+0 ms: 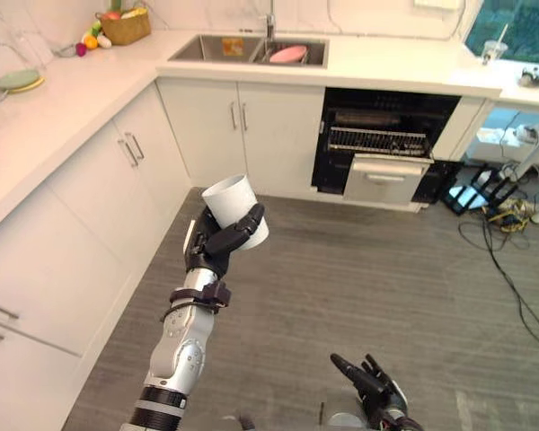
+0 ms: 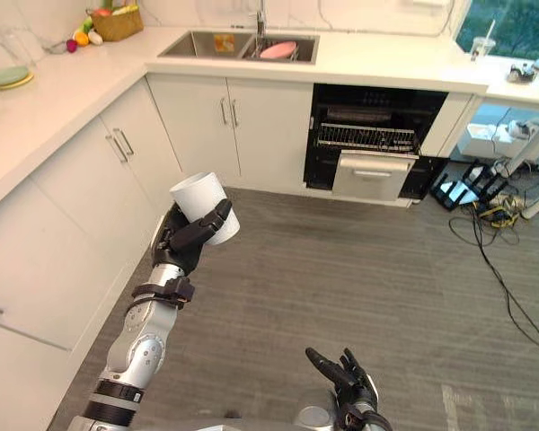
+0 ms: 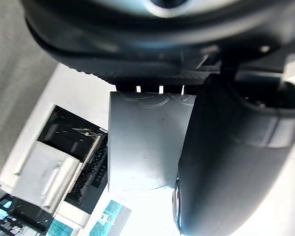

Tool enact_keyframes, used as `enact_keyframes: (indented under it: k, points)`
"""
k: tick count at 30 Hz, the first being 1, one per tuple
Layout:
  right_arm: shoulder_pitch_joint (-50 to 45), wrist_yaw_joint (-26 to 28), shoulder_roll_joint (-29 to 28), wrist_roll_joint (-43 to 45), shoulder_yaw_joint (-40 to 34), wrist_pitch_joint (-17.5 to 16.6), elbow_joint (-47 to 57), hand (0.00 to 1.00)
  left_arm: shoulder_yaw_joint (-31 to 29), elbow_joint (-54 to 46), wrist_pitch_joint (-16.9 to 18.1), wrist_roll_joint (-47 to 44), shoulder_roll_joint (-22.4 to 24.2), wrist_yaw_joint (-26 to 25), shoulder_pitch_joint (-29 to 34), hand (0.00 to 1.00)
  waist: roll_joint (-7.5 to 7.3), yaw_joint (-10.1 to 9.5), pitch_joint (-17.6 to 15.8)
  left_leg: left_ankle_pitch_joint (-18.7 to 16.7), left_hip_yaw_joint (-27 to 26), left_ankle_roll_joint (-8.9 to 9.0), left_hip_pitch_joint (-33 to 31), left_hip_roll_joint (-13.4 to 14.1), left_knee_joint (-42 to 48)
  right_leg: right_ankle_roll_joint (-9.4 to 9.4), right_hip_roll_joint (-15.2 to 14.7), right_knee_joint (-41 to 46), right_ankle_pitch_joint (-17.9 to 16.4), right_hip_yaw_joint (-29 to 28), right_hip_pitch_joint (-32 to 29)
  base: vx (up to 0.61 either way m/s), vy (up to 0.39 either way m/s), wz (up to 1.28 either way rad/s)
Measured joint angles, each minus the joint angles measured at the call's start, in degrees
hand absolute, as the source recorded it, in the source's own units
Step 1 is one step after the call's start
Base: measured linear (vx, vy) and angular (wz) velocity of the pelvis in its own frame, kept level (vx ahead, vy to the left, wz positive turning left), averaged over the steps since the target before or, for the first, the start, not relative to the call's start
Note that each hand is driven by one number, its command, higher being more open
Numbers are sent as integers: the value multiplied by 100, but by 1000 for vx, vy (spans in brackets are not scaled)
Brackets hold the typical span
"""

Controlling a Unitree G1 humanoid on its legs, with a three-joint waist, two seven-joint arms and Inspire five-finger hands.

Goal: Walk over to the sink, pick up the cup, carry it to the dishwasher, place the cup inside the dishwasher, then close the dishwasher door

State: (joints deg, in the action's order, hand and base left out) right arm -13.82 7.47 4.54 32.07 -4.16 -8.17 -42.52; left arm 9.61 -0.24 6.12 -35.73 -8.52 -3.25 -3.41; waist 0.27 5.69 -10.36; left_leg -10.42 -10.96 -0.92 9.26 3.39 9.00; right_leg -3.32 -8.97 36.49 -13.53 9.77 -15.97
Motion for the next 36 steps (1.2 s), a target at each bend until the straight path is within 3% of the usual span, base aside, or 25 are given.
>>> enact_keyframes:
  k: [1, 2, 3, 4, 5, 6, 7, 10, 11, 12, 14, 15, 16, 17, 19, 21, 23, 25, 26, 27, 29, 31, 33, 34, 36]
  points:
    - [-48, 13, -17, -5, 1, -4, 70, 100, 22, 5, -11, 39, -14, 0, 2, 0, -4, -1, 1, -66, 5, 47, 107, 14, -28, -100, 64, -685, 255, 65, -55, 520, -135, 22]
    - [-188, 29, -67, -7, 5, -18, 189, 100, 47, 55, -20, 147, -75, 0, 5, 0, -184, -5, 92, -199, 30, 216, 357, -91, -96, -222, 34, -1992, 885, 237, -146, 518, -167, 29]
    - [-357, 48, -112, -9, 19, -71, 248, 100, 47, 92, -47, 151, -181, 18, 37, 0, -463, 0, 221, -436, 152, 348, 619, -295, -75, -172, -30, -2432, 1544, 185, -210, 570, -201, 43]
    - [-415, 49, -99, -9, -11, -98, 232, 100, 49, 156, -55, 151, -164, 40, 47, 0, -481, 64, 260, -563, 257, 411, 727, -291, -37, -41, -29, -2309, 2131, 63, -174, 639, -244, 50]
    - [-437, 42, 34, -5, -99, -110, 209, 100, 60, 321, -64, 150, -8, 87, 50, 0, -195, 125, 293, -691, 253, 446, 859, -68, -94, 366, 102, -2075, 2243, 145, -169, 632, -215, 41]
    - [-340, 27, 109, -2, -207, -112, 215, 100, 95, 360, -81, 151, 83, 108, 39, 0, 79, 125, 265, -683, 252, 426, 846, 111, -66, 438, 241, -1921, 1962, 218, -195, 594, -192, 27]
    - [-300, 3, 110, 2, -252, -112, 216, 100, 134, 403, -81, 152, 92, 143, 20, 0, 139, 128, 270, -648, 253, 406, 836, 162, -12, 458, 265, -1795, 1813, 252, -208, 600, -207, 19]
    - [-359, -106, -1, 34, -388, -147, 510, 100, 345, 674, -80, 222, 186, 235, -6, 0, 64, 122, 265, -442, 213, 485, 689, 316, 1028, 505, 206, -1074, 1009, 380, -132, 444, -204, 15]
    - [-356, -168, -3, 35, -439, -160, 563, 100, 412, 716, -89, 311, 261, 230, 23, 0, 113, 115, 230, -227, 152, 853, 363, 502, 2027, 491, 244, -1100, 846, 431, 115, 316, -123, 0]
    - [-379, -221, 24, 30, -462, -160, 661, 100, 440, 694, -87, 378, 387, 230, 73, 0, 199, 94, 190, 413, 81, 1223, -124, 793, 3231, 490, 364, -1237, 745, 443, 422, 322, -117, -8]
    - [-461, -217, 127, -8, -450, -166, 788, 100, 419, 548, -82, 378, 536, 183, 260, 0, 341, -19, 177, 1213, 28, 1425, -854, 1287, 4801, 528, 610, -1654, 706, 303, 894, 340, -14, -37]
    - [-438, -218, 147, -20, -450, -166, 792, 100, 423, 476, -89, 379, 541, 176, 300, 0, 373, -27, 162, 1056, -73, 1390, -1078, 1409, 5149, 543, 661, -1781, 700, 269, 1039, 412, 61, -47]
    - [-404, -217, 179, -6, -459, -187, 792, 100, 421, 397, -132, 376, 501, 182, 334, 0, 353, -19, 138, 640, -488, 1110, -1392, 1606, 5337, 577, 657, -2081, 720, 218, 1324, 404, 46, -43]
    - [-336, -207, 219, 4, -460, -220, 797, 100, 377, 325, -170, 375, 458, 183, 359, 0, 287, -21, 105, 167, -1081, 668, -1479, 1686, 4817, 609, 548, -2302, 744, 103, 1558, 393, 30, -43]
    - [-161, -198, 281, 34, -498, -281, 791, 100, 298, 183, -172, 367, 437, 198, 414, 0, 244, -28, 96, -50, -1396, 567, -1563, 1395, 3036, 440, 325, -2505, 766, -189, 1705, 387, 73, -66]
    - [114, -195, 399, 31, -498, -326, 696, 100, 238, -8, -172, 358, 365, 203, 506, 0, 240, -107, 93, 236, -914, 802, -1649, 953, 768, 194, 107, -2669, 832, -613, 1716, 428, 193, -88]
    - [219, -195, 452, 32, -502, -338, 640, 100, 204, -10, -184, 348, 320, 222, 545, 0, 241, -145, 88, 617, -691, 955, -1784, 956, -163, -68, -47, -2866, 805, -828, 1914, 414, 300, -75]
    - [153, -158, 499, 34, -502, -347, 602, 100, 201, 0, -187, 302, 336, 263, 653, 0, 316, -140, 120, 872, -684, 928, -1715, 973, -315, -322, -142, -2836, 656, -870, 2069, 417, 376, -84]
    - [101, -108, 605, 29, -501, -359, 561, 100, 151, -1, -170, 303, 368, 340, 776, 0, 498, -224, 212, 1300, -595, 861, -1530, 999, -295, -553, -146, -2733, 492, -982, 2104, 402, 445, -168]
    - [163, -88, 522, 11, -435, -354, 473, 100, -7, 1, -148, 304, 320, 344, 930, 0, 355, -309, 190, 1470, -589, 836, -1402, 801, 87, -661, -437, -2617, 437, -950, 2110, 385, 457, -170]
    - [6, 42, 358, -25, -388, -362, 539, 100, -156, 1, -126, 305, 191, 336, 1036, 0, 97, -100, 326, 1041, -666, 669, -1412, 408, 294, -660, -906, -2536, 447, -542, 2126, 392, 433, -55]
    - [-145, 24, 301, -17, -440, -294, 524, 100, -157, -3, -47, 307, 184, 337, 968, 0, 28, 24, 358, 821, -562, 467, -1423, 81, 338, -668, -1196, -2335, 657, -293, 2057, 355, 320, 20]
    - [-262, -19, 210, -7, -454, -225, 514, 100, -87, -1, 1, 331, 206, 336, 898, 0, 33, 7, 351, 704, -642, 305, -1047, -81, 203, -341, -1423, -1110, 878, -251, 1584, 293, 235, -13]
    - [-263, -27, 189, -21, -425, -216, 509, 100, -73, 8, 13, 339, 217, 325, 900, 0, 57, 8, 338, 691, -699, 270, -868, -58, 118, -233, -1425, -721, 939, -313, 1410, 295, 168, -33]
    - [-223, -49, -34, -54, -321, -219, 534, 100, -37, 15, 172, 382, 170, 276, 861, 0, 132, 98, 297, 592, -778, 221, -274, 187, -118, -193, -1036, 0, 252, 205, 1005, 278, 70, -32]
